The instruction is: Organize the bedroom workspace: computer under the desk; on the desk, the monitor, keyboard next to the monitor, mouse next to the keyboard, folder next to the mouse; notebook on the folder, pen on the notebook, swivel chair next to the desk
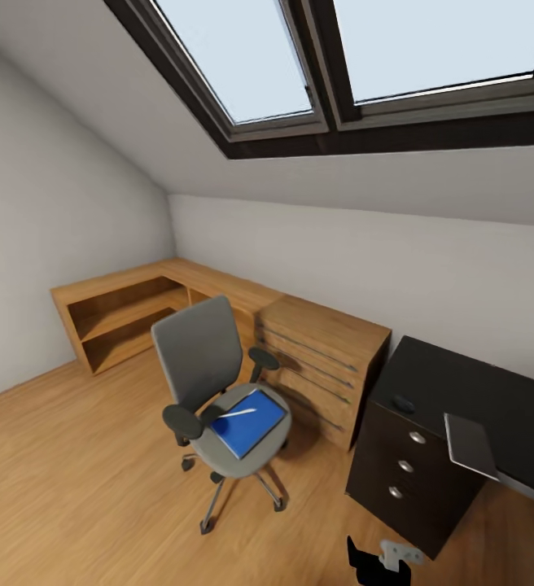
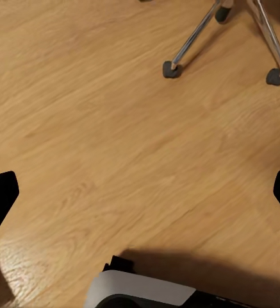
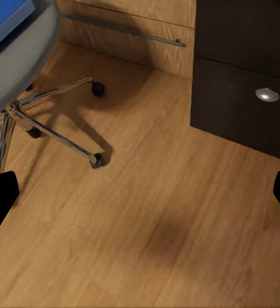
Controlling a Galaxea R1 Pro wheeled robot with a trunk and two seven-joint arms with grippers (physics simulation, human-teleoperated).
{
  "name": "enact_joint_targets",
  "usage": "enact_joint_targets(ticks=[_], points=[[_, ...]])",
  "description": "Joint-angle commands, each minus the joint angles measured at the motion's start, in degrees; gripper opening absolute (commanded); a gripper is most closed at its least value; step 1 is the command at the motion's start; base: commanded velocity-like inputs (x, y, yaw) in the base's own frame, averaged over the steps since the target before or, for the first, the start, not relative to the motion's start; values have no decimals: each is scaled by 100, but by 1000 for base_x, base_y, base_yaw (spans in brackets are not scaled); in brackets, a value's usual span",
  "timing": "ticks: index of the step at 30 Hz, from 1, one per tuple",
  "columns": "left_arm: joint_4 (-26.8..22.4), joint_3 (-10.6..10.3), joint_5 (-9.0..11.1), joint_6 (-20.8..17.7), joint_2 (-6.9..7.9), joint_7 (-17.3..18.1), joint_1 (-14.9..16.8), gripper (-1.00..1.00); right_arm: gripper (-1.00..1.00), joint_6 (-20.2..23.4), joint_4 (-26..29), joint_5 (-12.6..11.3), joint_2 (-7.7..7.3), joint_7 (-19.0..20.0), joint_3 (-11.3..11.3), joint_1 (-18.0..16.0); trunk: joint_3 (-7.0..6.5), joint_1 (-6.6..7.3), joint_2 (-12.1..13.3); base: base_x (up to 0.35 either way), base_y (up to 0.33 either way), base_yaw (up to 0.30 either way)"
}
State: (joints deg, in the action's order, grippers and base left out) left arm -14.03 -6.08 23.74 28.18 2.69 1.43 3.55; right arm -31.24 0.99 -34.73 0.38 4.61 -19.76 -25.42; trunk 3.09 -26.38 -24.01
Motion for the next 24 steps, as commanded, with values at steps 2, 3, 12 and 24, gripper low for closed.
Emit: enact_joint_targets(ticks=[2,3,12,24], points=[[5,-42,61,21,4,15,6,100,100,-23,-11,-60,0,48,-11,-7,12,-6,-11,327,0,12],[5,-42,61,21,4,15,6,100,100,-23,-11,-60,-2,48,-11,-7,12,-6,-11,326,-5,9],[5,-42,61,21,4,15,6,100,100,-23,-11,-60,-10,48,-11,-7,12,-6,-11,255,-54,3],[5,-35,59,21,4,15,6,100,100,7,15,-60,-10,43,-1,-9,12,-6,-11,71,-19,0]])
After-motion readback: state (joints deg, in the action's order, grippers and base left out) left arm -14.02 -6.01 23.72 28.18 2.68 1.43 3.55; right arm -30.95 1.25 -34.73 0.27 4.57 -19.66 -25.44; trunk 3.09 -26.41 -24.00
